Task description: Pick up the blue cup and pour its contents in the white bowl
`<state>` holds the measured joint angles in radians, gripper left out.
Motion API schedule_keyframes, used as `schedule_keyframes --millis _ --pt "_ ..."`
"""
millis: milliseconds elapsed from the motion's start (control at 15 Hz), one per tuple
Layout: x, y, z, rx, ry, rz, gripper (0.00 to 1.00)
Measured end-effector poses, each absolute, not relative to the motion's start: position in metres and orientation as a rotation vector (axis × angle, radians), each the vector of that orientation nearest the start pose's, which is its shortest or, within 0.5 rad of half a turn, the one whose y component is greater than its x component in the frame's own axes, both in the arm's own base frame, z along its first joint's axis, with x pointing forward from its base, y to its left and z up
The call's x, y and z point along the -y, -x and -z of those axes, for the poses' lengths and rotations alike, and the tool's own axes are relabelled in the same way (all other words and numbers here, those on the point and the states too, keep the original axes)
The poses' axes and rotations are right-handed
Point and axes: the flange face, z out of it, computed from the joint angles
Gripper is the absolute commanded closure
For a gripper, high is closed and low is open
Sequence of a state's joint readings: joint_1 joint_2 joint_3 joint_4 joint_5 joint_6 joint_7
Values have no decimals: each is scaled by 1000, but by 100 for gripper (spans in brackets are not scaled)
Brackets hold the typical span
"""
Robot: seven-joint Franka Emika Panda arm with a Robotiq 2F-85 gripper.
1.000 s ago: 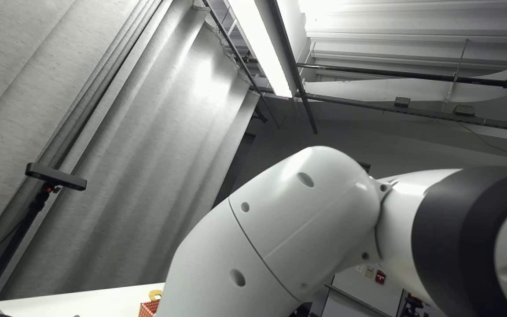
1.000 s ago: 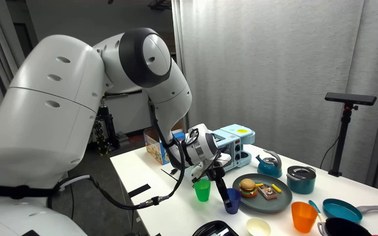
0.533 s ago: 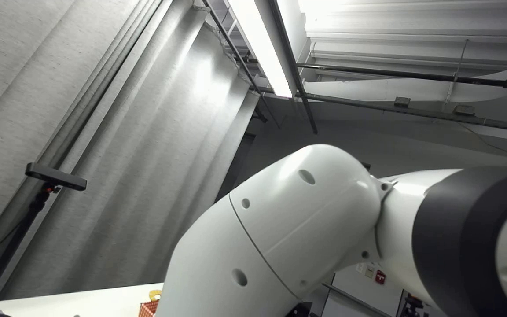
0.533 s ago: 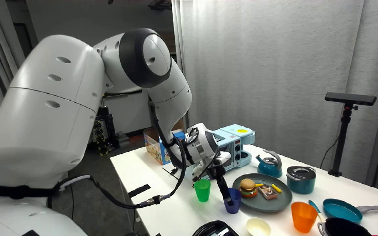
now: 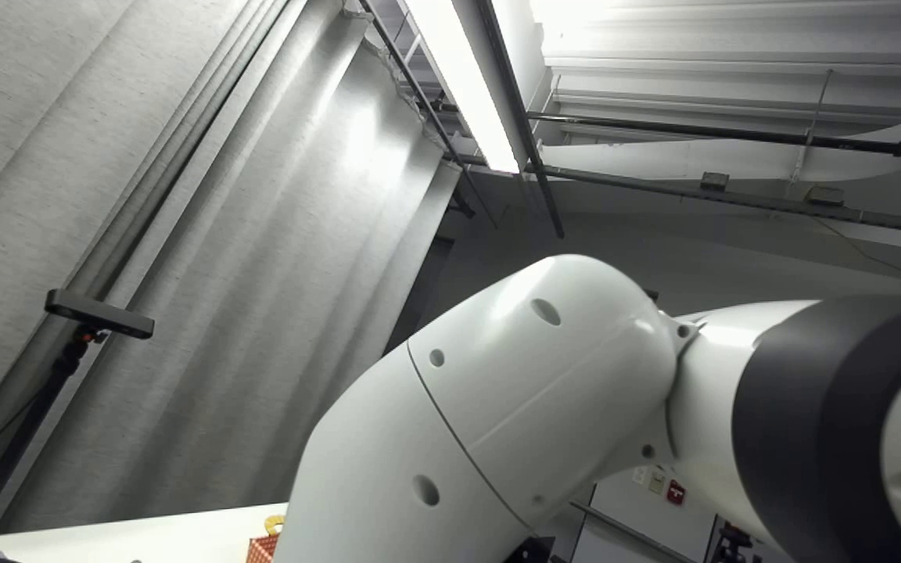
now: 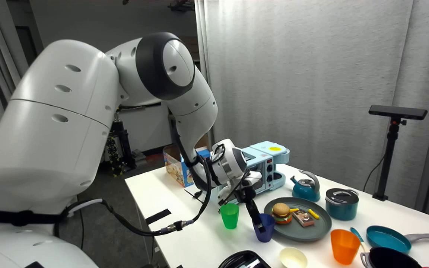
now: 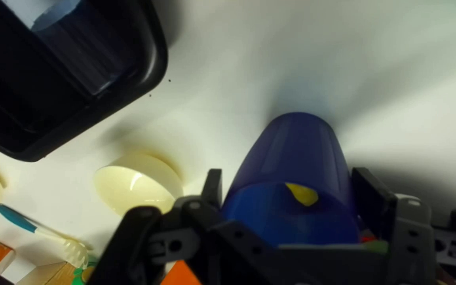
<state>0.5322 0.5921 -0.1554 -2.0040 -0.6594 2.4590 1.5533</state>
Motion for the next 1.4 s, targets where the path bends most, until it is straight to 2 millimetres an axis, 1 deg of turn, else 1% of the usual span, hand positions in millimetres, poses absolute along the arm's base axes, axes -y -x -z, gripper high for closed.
schedule_keyframes --millis 133,267,333,533,667,800,1133,1267,1400 --pt "-214 -548 -150 -1048 3319 529 44" --pt "-205 -550 -150 -1086 3309 525 44" --pt "-197 -552 -150 -1120 3301 522 44" --pt "-165 -556 -156 -1239 3268 510 44" --pt "-144 -557 -166 -1307 3238 504 44" --pt "-128 -558 -179 -1349 3193 508 44" --pt "-98 -558 -215 -1413 3008 536 44" --pt "-87 -555 -224 -1440 2940 540 44" --pt "-77 -551 -228 -1464 2875 534 44"
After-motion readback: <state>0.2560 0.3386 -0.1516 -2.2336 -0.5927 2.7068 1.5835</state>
